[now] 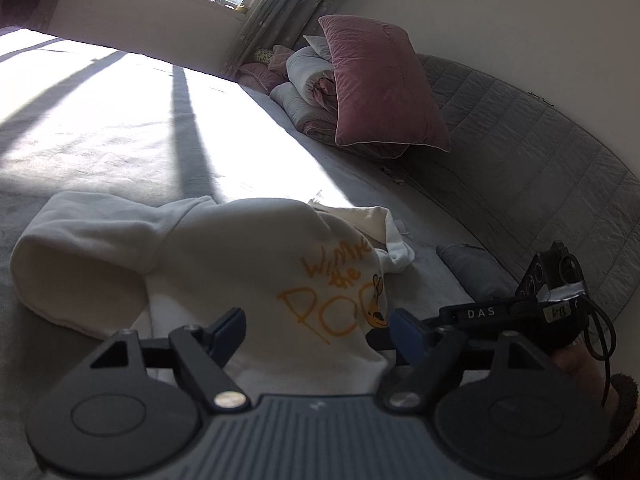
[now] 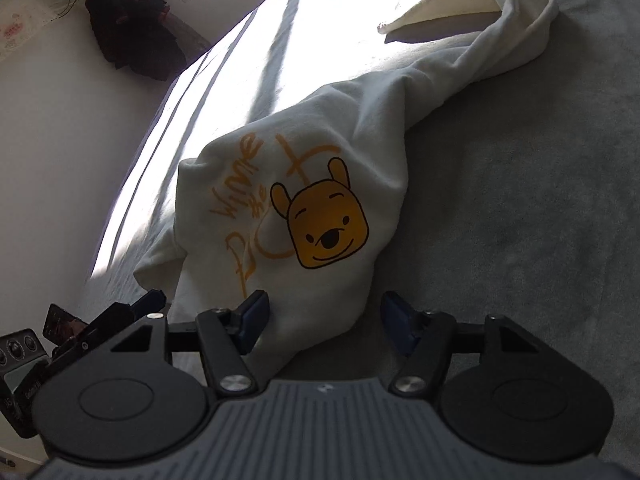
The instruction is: Fold clothes
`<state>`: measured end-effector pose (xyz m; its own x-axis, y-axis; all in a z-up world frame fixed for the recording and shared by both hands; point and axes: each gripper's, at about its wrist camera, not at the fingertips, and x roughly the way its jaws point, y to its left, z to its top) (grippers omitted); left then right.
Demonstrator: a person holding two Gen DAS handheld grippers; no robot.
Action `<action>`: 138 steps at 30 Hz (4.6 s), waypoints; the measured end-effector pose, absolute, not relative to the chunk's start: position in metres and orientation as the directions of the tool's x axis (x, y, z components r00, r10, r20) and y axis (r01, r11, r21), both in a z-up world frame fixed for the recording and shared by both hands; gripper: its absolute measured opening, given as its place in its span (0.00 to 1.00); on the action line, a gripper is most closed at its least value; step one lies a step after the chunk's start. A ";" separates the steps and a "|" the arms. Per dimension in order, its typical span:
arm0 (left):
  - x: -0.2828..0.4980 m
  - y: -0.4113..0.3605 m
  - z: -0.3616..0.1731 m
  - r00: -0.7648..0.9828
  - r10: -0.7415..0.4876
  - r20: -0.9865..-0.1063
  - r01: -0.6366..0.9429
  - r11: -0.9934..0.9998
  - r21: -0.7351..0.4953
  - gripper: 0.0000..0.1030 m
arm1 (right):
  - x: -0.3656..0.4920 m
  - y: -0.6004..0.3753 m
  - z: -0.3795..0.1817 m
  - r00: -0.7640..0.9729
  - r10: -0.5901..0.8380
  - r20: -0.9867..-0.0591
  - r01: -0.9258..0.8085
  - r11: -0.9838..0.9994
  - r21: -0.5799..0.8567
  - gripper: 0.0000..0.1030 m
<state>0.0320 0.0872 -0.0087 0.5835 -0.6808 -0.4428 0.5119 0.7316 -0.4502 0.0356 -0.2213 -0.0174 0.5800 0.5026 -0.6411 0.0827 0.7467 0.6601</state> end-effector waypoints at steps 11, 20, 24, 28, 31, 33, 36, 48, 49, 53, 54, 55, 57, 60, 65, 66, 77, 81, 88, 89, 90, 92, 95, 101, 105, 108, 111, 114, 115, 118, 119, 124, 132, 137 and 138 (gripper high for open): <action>0.000 0.047 -0.007 0.515 -0.674 -0.530 0.684 0.696 -0.219 0.80 | 0.020 -0.219 0.020 0.715 0.503 -0.485 0.000 0.694 0.720 0.18; -0.018 0.041 0.001 0.524 -0.665 -0.532 0.707 0.688 -0.165 0.05 | 0.009 -0.229 0.053 0.789 0.451 -0.416 -0.052 0.725 0.687 0.15; -0.011 0.059 0.011 0.468 -0.766 -0.440 0.697 0.626 -0.350 0.05 | 0.006 -0.230 0.070 0.812 0.427 -0.397 -0.085 0.760 0.644 0.15; 0.003 0.083 0.012 0.462 -0.819 -0.341 0.631 0.574 -0.522 0.05 | 0.022 -0.219 0.080 0.814 0.389 -0.431 -0.108 0.831 0.546 0.15; 0.018 0.103 0.005 0.511 -0.802 -0.310 0.546 0.581 -0.603 0.05 | 0.040 -0.207 0.082 0.804 0.371 -0.465 -0.123 0.869 0.480 0.15; 0.027 0.115 0.000 0.555 -0.771 -0.313 0.489 0.607 -0.627 0.05 | 0.059 -0.192 0.082 0.791 0.372 -0.487 -0.139 0.883 0.449 0.15; 0.038 0.125 -0.006 0.632 -0.691 -0.351 0.404 0.680 -0.611 0.05 | 0.088 -0.167 0.079 0.773 0.365 -0.519 -0.153 0.901 0.405 0.15; 0.064 0.150 -0.025 0.688 -0.513 -0.513 0.176 0.804 -0.569 0.05 | 0.172 -0.093 0.015 0.698 0.319 -0.641 -0.153 0.941 0.301 0.15; 0.066 0.150 -0.026 0.684 -0.505 -0.526 0.168 0.811 -0.560 0.06 | 0.176 -0.090 0.007 0.689 0.314 -0.653 -0.150 0.943 0.295 0.15; 0.068 0.156 -0.029 0.673 -0.504 -0.542 0.153 0.811 -0.564 0.08 | 0.181 -0.085 -0.007 0.688 0.310 -0.657 -0.153 0.946 0.286 0.13; 0.067 0.157 -0.029 0.669 -0.507 -0.544 0.150 0.809 -0.569 0.11 | 0.180 -0.086 -0.004 0.687 0.320 -0.653 -0.162 0.943 0.291 0.13; 0.066 0.159 -0.029 0.664 -0.510 -0.546 0.148 0.806 -0.573 0.13 | 0.179 -0.087 -0.002 0.686 0.329 -0.649 -0.170 0.940 0.297 0.21; 0.069 0.159 -0.030 0.658 -0.521 -0.544 0.147 0.798 -0.585 0.30 | 0.174 -0.093 0.006 0.679 0.366 -0.636 -0.186 0.924 0.333 0.36; 0.064 0.159 -0.028 0.656 -0.535 -0.531 0.153 0.784 -0.601 0.40 | 0.160 -0.110 0.024 0.677 0.451 -0.581 -0.215 0.877 0.430 0.62; 0.060 0.153 -0.025 0.650 -0.555 -0.518 0.176 0.774 -0.608 0.42 | 0.130 -0.136 0.051 0.685 0.488 -0.541 -0.244 0.853 0.461 0.63; 0.059 0.152 -0.025 0.650 -0.554 -0.521 0.174 0.775 -0.607 0.42 | 0.124 -0.139 0.054 0.689 0.475 -0.548 -0.242 0.863 0.443 0.63; 0.049 0.150 -0.023 0.649 -0.545 -0.532 0.168 0.784 -0.598 0.43 | 0.089 -0.162 0.024 0.639 0.440 -0.631 -0.124 0.868 0.481 0.60; 0.048 0.152 -0.024 0.646 -0.543 -0.536 0.166 0.786 -0.596 0.43 | 0.086 -0.153 0.010 0.602 0.485 -0.635 -0.124 0.842 0.525 0.37; 0.046 0.152 -0.023 0.646 -0.542 -0.537 0.173 0.789 -0.589 0.43 | 0.070 -0.148 0.025 0.676 0.431 -0.597 -0.124 0.866 0.485 0.09; 0.046 0.152 -0.023 0.645 -0.543 -0.538 0.174 0.790 -0.588 0.43 | 0.066 -0.150 0.029 0.684 0.428 -0.590 -0.124 0.866 0.484 0.09; 0.045 0.151 -0.023 0.645 -0.543 -0.538 0.176 0.791 -0.586 0.43 | 0.062 -0.153 0.035 0.695 0.427 -0.579 -0.124 0.864 0.488 0.09; 0.045 0.151 -0.023 0.645 -0.543 -0.538 0.180 0.792 -0.583 0.43 | 0.052 -0.165 0.045 0.716 0.426 -0.553 -0.118 0.855 0.506 0.09; 0.045 0.149 -0.022 0.644 -0.543 -0.539 0.186 0.794 -0.579 0.43 | 0.039 -0.185 0.057 0.748 0.427 -0.508 -0.104 0.831 0.546 0.08; 0.044 0.145 -0.023 0.639 -0.541 -0.547 0.195 0.802 -0.565 0.44 | 0.014 -0.229 0.076 0.811 0.401 -0.426 -0.073 0.792 0.606 0.08; 0.046 0.144 -0.025 0.641 -0.533 -0.552 0.182 0.804 -0.565 0.44 | 0.002 -0.259 0.080 0.843 0.358 -0.401 -0.034 0.780 0.625 0.08; 0.048 0.143 -0.027 0.644 -0.529 -0.553 0.169 0.803 -0.571 0.45 | -0.004 -0.281 0.076 0.861 0.329 -0.387 0.003 0.758 0.652 0.08; 0.051 0.141 -0.030 0.647 -0.516 -0.561 0.152 0.809 -0.568 0.47 | -0.006 -0.296 0.065 0.869 0.306 -0.389 0.041 0.739 0.673 0.08; 0.054 0.140 -0.030 0.659 -0.480 -0.579 0.121 0.828 -0.548 0.47 | -0.008 -0.310 0.052 0.873 0.280 -0.400 0.082 0.725 0.684 0.08; 0.054 0.140 -0.031 0.664 -0.465 -0.586 0.109 0.835 -0.540 0.47 | -0.009 -0.314 0.049 0.873 0.270 -0.406 0.094 0.724 0.684 0.08; 0.057 0.142 -0.034 0.674 -0.423 -0.605 0.060 0.848 -0.526 0.47 | -0.012 -0.327 0.043 0.876 0.236 -0.420 0.130 0.724 0.678 0.08; 0.058 0.143 -0.035 0.676 -0.409 -0.612 0.042 0.852 -0.522 0.47 | -0.013 -0.331 0.041 0.877 0.222 -0.426 0.143 0.726 0.673 0.08; 0.065 0.140 -0.041 0.688 -0.367 -0.626 -0.008 0.858 -0.513 0.47 | -0.014 -0.352 0.025 0.863 0.139 -0.486 0.236 0.740 0.630 0.08; 0.077 0.127 -0.045 0.738 -0.265 -0.621 -0.081 0.878 -0.471 0.21 | -0.005 -0.365 -0.009 0.771 0.100 -0.629 0.341 0.769 0.541 0.09; 0.088 0.120 -0.042 0.765 -0.222 -0.604 -0.104 0.883 -0.457 0.06 | -0.012 -0.364 -0.016 0.748 0.119 -0.653 0.332 0.785 0.522 0.12; 0.090 0.118 -0.041 0.774 -0.209 -0.598 -0.105 0.888 -0.447 0.06 | -0.014 -0.364 -0.017 0.745 0.123 -0.655 0.331 0.785 0.524 0.13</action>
<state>0.0897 0.1178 -0.0406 0.7738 -0.2089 -0.5979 -0.1054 0.8884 -0.4468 -0.0139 -0.3640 -0.0174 0.7454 0.1231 -0.6552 0.3306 0.7851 0.5237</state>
